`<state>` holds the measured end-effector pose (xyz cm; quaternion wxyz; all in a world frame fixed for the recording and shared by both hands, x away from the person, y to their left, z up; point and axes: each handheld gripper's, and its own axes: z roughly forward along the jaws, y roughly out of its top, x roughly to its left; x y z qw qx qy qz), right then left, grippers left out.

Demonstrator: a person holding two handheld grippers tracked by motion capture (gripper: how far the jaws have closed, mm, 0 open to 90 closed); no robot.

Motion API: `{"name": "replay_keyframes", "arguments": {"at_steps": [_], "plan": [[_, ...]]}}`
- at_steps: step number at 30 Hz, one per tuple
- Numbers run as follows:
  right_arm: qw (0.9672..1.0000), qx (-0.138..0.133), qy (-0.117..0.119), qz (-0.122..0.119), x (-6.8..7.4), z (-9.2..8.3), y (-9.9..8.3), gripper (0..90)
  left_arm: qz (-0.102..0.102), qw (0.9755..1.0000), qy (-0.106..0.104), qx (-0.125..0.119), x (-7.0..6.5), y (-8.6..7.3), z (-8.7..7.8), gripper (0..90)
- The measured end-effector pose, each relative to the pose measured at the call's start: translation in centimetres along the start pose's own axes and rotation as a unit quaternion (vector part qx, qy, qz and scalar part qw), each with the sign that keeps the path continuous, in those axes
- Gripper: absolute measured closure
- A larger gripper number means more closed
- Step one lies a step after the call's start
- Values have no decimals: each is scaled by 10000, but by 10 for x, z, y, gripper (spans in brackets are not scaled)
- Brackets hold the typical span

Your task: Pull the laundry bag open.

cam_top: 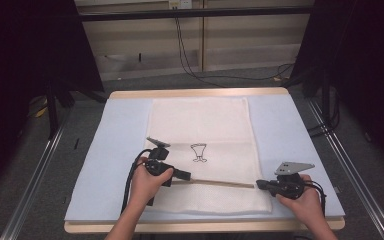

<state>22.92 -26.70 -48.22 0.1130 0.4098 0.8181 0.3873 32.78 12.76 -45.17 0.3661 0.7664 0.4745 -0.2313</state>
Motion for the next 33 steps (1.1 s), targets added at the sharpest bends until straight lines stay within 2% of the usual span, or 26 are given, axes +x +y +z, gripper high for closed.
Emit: {"name": "replay_keyframes", "arguments": {"at_steps": [4, 9, 12, 13, 14, 27, 33], "plan": [[10000, 17, -16, -8, 1, 0, 0, 900, -94, 9999, 59, -81, 7, -5, -10, 877], [10000, 8, -12, 7, 0, 0, 0, 900, -156, 9998, 44, -146, 15, -10, -20, 877], [10000, 10, -9, -1, 0, 0, 0, 900, -267, 9995, 25, -187, 17, -13, -24, 877], [10000, 7, -7, 2, 0, 0, 0, 900, -232, 9996, 23, -175, 21, -15, -27, 877], [10000, 4, -4, 2, 0, 0, 0, 900, -302, 9993, 55, -217, 21, -16, -28, 877], [10000, 6, -4, 38, 0, 0, 0, 900, -314, 9989, 45, -351, 36, -26, -48, 877], [10000, 3, 2, 29, 0, 0, 0, 900, -441, 9982, 1, -393, 42, -31, -57, 876]]}}
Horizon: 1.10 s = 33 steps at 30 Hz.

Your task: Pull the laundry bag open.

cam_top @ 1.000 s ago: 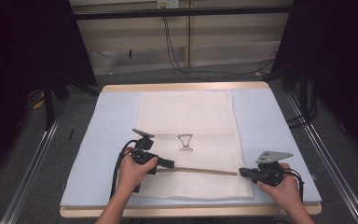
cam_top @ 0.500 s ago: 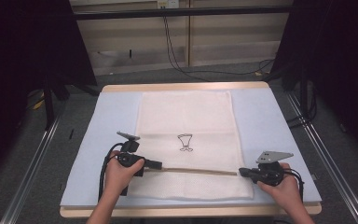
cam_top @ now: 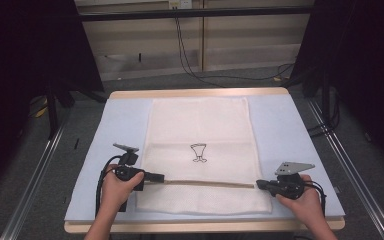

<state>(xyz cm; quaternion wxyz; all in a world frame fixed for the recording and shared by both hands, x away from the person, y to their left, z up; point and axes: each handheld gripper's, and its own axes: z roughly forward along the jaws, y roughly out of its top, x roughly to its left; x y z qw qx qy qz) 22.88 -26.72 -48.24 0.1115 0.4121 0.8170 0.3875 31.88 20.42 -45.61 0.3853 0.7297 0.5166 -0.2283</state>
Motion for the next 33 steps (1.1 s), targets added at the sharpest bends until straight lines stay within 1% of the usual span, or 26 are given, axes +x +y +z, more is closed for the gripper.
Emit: {"name": "replay_keyframes", "arguments": {"at_steps": [1, 2, 9, 16, 19, 20, 21, 22, 23, 25, 26, 28, 33], "plan": [[10000, 1, 2, 0, 0, 0, 0, 900, -12, 10000, -2, -21, 1, -1, -2, 876], [10000, 0, 2, 5, 0, 0, 0, 900, 27, 10000, 15, -23, 3, -1, -4, 876], [10000, -5, -4, -2, 0, 0, 0, 900, -146, 9998, 26, -140, 12, -7, -18, 875], [10000, 2, -3, -5, 0, 0, 0, 900, -171, 9996, 62, -203, 22, -11, -29, 875], [10000, 2, 1, 3, 0, 0, 0, 900, -275, 9993, 86, -255, 28, -13, -35, 875], [10000, -3, 7, 3, 0, 0, 0, 900, -341, 9990, 73, -278, 29, -14, -37, 875], [10000, -3, 8, 2, 0, 0, 0, 900, -303, 9991, 58, -285, 32, -14, -38, 875], [10000, 2, 3, 1, 0, 0, 0, 900, -354, 9990, 37, -274, 34, -14, -40, 875], [10000, 3, 3, 0, 0, 0, 0, 900, -335, 9991, 22, -263, 36, -14, -42, 875], [10000, 3, 1, -11, 0, 0, 0, 900, -420, 9987, 44, -268, 40, -14, -45, 875], [10000, 1, 1, -14, 0, 0, 0, 900, -366, 9990, 43, -258, 43, -15, -47, 875], [10000, 0, 3, -16, 0, 0, 0, 900, -410, 9988, 39, -259, 46, -15, -50, 875], [10000, -3, 8, -27, 0, 0, 0, 900, -488, 9981, 132, -347, 51, -18, -57, 875]]}}
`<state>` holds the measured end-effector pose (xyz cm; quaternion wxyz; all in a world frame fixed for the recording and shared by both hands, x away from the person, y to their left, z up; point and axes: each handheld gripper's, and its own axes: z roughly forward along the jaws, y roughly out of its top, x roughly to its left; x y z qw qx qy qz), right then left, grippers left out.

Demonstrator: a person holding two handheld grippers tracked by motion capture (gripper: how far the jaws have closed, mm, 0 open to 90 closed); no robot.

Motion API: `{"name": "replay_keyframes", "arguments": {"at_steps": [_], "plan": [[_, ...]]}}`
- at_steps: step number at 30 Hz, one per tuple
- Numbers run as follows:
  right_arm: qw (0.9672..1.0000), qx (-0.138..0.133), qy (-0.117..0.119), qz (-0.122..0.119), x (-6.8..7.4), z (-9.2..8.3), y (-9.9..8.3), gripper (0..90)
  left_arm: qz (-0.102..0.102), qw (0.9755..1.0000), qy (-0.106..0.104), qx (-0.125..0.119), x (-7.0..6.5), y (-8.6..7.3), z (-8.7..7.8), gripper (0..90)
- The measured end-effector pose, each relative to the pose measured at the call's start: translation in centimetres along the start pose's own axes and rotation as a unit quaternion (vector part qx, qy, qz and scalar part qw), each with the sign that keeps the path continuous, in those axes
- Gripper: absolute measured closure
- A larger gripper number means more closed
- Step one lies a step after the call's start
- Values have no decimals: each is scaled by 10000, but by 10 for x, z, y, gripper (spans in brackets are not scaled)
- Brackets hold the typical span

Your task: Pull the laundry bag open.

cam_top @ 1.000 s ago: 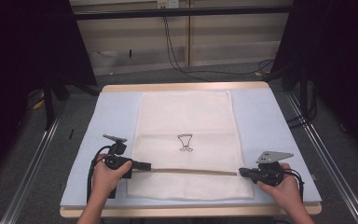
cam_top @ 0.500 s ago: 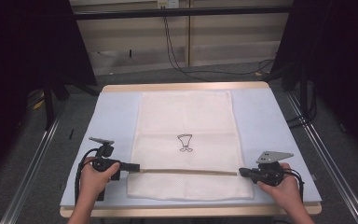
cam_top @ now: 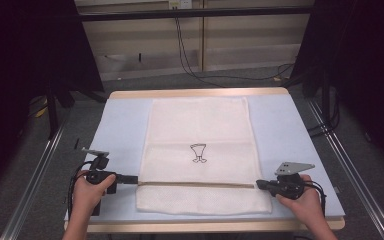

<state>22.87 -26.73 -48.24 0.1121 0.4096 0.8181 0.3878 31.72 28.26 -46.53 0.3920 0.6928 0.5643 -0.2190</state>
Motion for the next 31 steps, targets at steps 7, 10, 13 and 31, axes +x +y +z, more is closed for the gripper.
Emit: {"name": "replay_keyframes", "arguments": {"at_steps": [7, 10, 13, 31], "plan": [[10000, -10, 12, -18, 0, 0, 0, 900, -59, 10000, 26, -68, 12, -5, -14, 875], [10000, -14, 5, -48, 0, 0, 0, 900, 23, 9999, 86, -70, 12, -5, -14, 875], [10000, -36, 5, -37, 0, 0, 0, 900, 336, 9984, 374, -250, 7, -3, -16, 845], [9880, -422, -1377, 555, -47, -12, 0, 103, 2171, 9206, 2784, -1670, 22, 13, 2, 128]]}}
